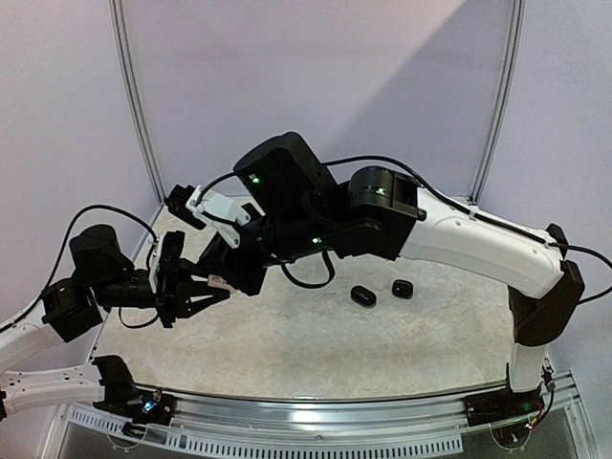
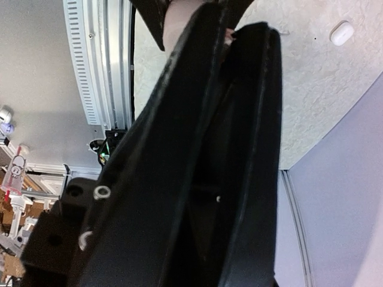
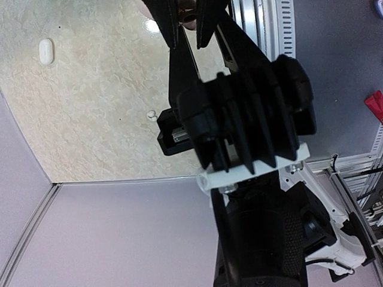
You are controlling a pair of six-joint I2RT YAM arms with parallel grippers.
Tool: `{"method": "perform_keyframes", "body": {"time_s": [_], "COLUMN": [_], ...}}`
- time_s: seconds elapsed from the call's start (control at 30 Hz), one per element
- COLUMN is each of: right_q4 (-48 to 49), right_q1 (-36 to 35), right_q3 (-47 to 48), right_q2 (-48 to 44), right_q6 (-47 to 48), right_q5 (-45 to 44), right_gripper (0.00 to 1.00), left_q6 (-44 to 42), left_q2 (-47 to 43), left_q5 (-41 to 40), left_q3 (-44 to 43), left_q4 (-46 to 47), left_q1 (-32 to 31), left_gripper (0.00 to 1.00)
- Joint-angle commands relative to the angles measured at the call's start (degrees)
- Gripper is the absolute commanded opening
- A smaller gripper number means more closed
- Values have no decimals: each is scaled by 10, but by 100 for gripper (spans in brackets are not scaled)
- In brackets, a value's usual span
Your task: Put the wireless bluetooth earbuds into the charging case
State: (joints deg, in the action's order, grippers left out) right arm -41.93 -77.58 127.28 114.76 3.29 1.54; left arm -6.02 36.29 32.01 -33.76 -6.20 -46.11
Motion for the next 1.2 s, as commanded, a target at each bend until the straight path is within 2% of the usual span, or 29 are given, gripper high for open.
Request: {"method": "perform_keyframes", "body": {"time_s": [0.0,0.5,0.83,1.03,1.17], "right_q4": [2,50,29,41,71], "right_q1": [-2,-2,-2,-2,-2], "right_q3": [-24,-73,-77,-80,-79], "right_q2": [-25,-54,-39,-45,-65], "right_q6": [-4,-5,-14,-25,-13], "right_q5": [-13,-12,-73,-72,-73], "right_gripper": [11,11,11,29,36], "left_q6": [-1,44,58,55,36], "left_q2": [-8,-20,-26,-27,-22], "left_q5": [-16,-15,-36,-20,-27], "left_q3": [4,-1,-7,3,10], "left_q4": [7,71,92,85,42], "left_q1": [-2,-1,-1,-1,-1], "left_gripper": [0,0,0,0,0]}}
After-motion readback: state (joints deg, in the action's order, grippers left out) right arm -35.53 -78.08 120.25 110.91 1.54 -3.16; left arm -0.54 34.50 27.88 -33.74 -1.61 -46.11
